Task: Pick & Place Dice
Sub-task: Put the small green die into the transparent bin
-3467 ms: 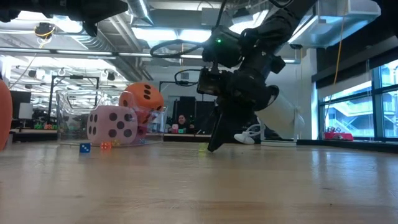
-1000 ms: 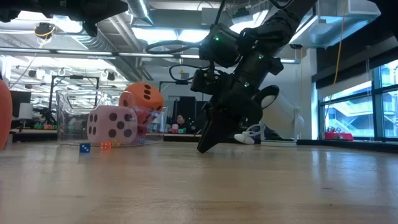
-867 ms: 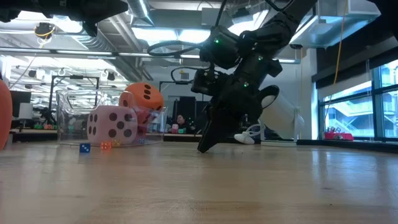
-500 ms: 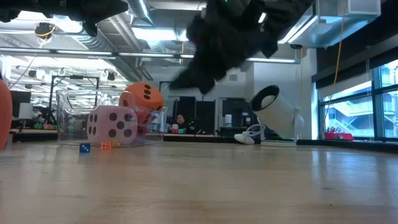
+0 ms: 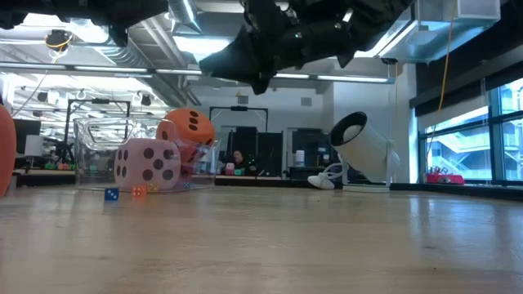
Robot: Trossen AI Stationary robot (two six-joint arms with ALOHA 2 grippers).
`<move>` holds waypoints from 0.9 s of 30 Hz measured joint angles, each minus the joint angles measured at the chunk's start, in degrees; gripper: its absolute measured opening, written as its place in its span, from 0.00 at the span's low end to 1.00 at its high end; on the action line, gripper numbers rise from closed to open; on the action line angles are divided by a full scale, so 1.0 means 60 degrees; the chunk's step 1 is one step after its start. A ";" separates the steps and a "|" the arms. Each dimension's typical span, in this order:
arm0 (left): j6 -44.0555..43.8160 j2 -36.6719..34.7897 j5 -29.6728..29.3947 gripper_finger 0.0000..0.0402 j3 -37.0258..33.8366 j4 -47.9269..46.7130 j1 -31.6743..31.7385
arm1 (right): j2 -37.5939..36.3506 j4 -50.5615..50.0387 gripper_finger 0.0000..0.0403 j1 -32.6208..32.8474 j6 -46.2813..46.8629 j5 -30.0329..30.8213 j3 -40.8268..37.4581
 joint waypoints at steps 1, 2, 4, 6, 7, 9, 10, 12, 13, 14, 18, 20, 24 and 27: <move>0.0000 -0.0001 0.0000 0.01 -0.0001 0.0018 0.0000 | 0.0000 0.0137 0.12 -0.0011 -0.0002 0.0167 0.0000; 0.0000 -0.0001 0.0000 0.01 0.0000 0.0028 0.0003 | 0.0000 0.0286 0.12 -0.0015 -0.0002 0.0357 0.0000; 0.0000 -0.0001 0.0000 0.01 -0.0004 0.0074 0.0000 | 0.0000 0.0628 0.12 -0.0015 -0.0007 0.0723 0.0000; 0.0000 -0.0001 0.0000 0.01 -0.0002 0.0080 0.0001 | 0.0000 0.0969 0.12 -0.0025 -0.0026 0.0968 0.0000; 0.0000 -0.0001 0.0000 0.01 0.0000 0.0098 0.0003 | 0.0000 0.1149 0.12 -0.0040 -0.0046 0.1048 0.0000; 0.0000 -0.0001 0.0009 0.01 -0.0002 0.0176 -0.0001 | 0.0001 0.1458 0.12 -0.0077 -0.0049 0.1090 0.0004; 0.0000 -0.0001 0.0027 0.01 -0.0003 0.0222 0.0002 | 0.0048 0.1612 0.12 -0.0100 -0.0049 0.1118 0.0004; -0.0004 0.0003 0.0146 0.01 -0.0002 0.0422 0.0003 | 0.0251 0.2081 0.12 -0.0155 -0.0041 0.1118 0.0018; 0.0000 0.0003 0.0259 0.01 -0.0001 0.0557 0.0003 | 0.0373 0.2239 0.12 -0.0185 0.0009 0.1110 0.0028; -0.0004 0.0001 0.0395 0.01 -0.0001 0.0702 0.0003 | 0.0571 0.2255 0.12 -0.0217 0.0063 0.1073 0.0191; -0.0004 -0.0005 0.0871 0.01 0.0000 0.0813 0.0003 | 0.1360 0.2099 0.12 -0.0292 0.0230 0.0927 0.1024; -0.0004 -0.0005 0.0882 0.01 0.0000 0.0789 -0.0001 | 0.1743 0.1954 0.12 -0.0346 0.0192 0.0637 0.1588; 0.0040 -0.0001 0.0802 0.01 0.0000 0.0787 0.0003 | 0.2387 0.1136 0.12 -0.0472 -0.0002 0.0348 0.2758; 0.0050 -0.0005 0.0801 0.01 0.0000 0.0782 0.0003 | 0.2845 0.0403 0.12 -0.0591 -0.0162 0.0364 0.3368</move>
